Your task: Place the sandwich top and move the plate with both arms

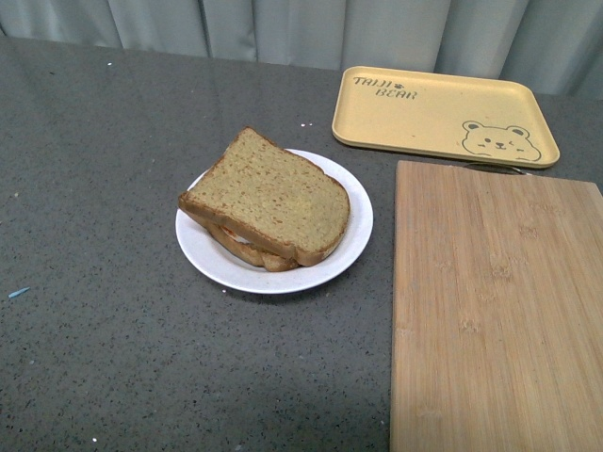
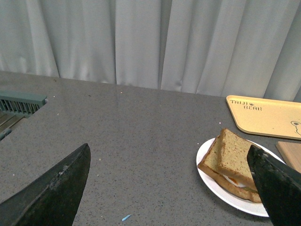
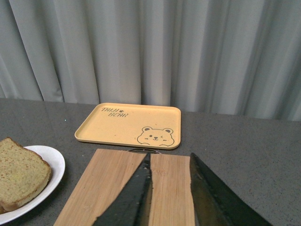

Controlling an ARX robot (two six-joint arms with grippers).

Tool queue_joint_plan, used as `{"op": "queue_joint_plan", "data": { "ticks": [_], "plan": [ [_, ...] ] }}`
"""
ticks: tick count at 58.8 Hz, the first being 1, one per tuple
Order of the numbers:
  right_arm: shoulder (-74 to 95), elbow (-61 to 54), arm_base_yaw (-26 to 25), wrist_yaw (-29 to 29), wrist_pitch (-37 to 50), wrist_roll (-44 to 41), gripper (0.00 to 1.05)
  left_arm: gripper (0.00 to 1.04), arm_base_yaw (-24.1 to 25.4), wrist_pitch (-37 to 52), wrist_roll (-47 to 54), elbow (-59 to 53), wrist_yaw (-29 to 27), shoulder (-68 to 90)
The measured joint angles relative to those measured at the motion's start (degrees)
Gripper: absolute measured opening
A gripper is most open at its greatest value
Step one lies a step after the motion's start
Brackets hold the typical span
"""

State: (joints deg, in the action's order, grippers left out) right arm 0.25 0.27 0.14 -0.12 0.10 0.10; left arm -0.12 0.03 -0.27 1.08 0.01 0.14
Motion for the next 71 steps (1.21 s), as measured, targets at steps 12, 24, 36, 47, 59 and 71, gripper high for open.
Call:
{"op": "queue_joint_plan", "data": {
  "ticks": [12,24,36,47,59,71],
  "plan": [
    [0.00,0.00,0.00,0.02,0.00,0.00,0.60,0.98,0.15,-0.28,-0.07,0.11,0.63,0.26],
    [0.00,0.00,0.00,0.02,-0.02,0.00,0.94,0.98,-2.69,-4.98,-9.68,5.09,8.04,23.67],
    [0.00,0.00,0.00,0.00,-0.02,0.02,0.95,0.98,-9.77,12.55,-26.21,11.61,8.52,58.07],
    [0.00,0.00,0.00,0.00,-0.02,0.02,0.95,0.98,-12.24,18.91,-37.57,16.55,10.58,77.07],
    [0.00,0.00,0.00,0.00,-0.02,0.02,0.95,0.98,-15.43,23.96,-44.59,20.90,9.99,89.44],
    [0.00,0.00,0.00,0.00,-0.02,0.02,0.95,0.98,-17.40,27.34,-48.15,25.31,9.49,98.64]
  ]
}}
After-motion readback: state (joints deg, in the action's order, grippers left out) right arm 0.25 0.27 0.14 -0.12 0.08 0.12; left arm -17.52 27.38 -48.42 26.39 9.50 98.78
